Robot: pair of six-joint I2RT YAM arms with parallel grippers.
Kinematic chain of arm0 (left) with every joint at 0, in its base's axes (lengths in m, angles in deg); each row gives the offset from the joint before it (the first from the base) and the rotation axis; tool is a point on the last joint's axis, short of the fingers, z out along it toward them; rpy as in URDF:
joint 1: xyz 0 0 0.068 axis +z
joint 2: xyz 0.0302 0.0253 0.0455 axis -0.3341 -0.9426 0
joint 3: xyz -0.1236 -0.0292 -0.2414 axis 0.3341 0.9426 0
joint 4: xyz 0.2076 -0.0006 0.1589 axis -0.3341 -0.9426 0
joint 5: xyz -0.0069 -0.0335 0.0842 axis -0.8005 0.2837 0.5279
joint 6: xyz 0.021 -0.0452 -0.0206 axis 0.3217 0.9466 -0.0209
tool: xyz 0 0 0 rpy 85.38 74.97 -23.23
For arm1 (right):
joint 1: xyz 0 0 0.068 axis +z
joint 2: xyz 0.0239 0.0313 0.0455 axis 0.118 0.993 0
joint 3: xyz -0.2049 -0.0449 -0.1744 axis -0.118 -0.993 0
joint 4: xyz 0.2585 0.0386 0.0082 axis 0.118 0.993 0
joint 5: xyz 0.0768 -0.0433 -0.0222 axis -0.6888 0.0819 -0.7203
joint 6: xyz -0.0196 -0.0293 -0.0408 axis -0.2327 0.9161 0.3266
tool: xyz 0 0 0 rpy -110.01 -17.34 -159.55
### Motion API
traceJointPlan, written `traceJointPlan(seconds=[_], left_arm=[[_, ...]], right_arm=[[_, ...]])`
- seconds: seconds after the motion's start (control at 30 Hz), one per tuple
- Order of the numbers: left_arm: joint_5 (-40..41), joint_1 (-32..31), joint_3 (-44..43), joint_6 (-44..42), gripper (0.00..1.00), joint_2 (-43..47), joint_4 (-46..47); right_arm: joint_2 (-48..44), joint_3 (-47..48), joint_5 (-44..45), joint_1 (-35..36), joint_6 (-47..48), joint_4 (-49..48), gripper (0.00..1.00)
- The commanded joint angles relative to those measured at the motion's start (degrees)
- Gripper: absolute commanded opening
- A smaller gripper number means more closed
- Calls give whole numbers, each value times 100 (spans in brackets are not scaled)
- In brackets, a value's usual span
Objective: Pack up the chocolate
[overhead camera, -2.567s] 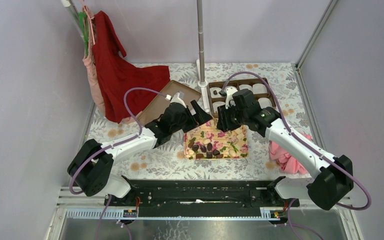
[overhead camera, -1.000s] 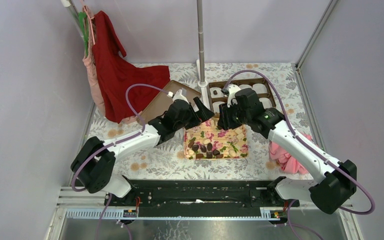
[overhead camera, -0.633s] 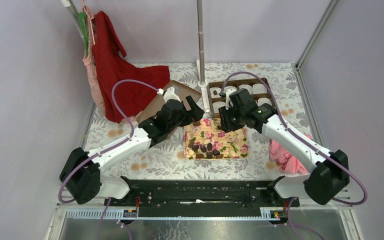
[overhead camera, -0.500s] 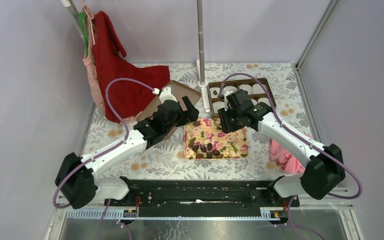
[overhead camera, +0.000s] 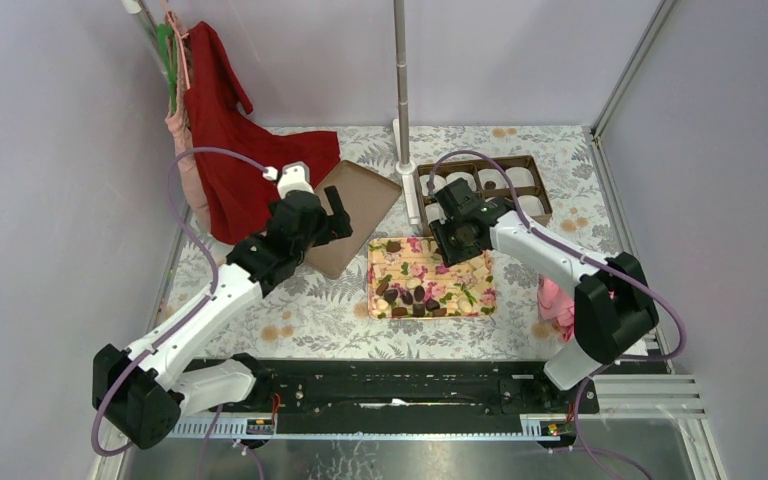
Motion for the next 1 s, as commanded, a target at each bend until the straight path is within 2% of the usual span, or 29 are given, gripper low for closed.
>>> traceJointPlan(seconds=[0.0,0.13,0.27,0.67,0.97], left_arm=[[-275,375,-561,-741,99,127,-616],[-248,458,-942,-1439,99,174,-726],[39,515,-788,-1854,99,222,-496],[-254,851,-344,-1957,99,349,-263],[-345,862,-339,-1941,99,533,-291]], right_arm=[[274,225,222,46,-74,-212,44],[491,207,259,43,-127,-328,44],[654,226,320,37,-173,-395,43],[795,310,420,33,-244,-540,42],[639,468,376,37,-218,-307,29]])
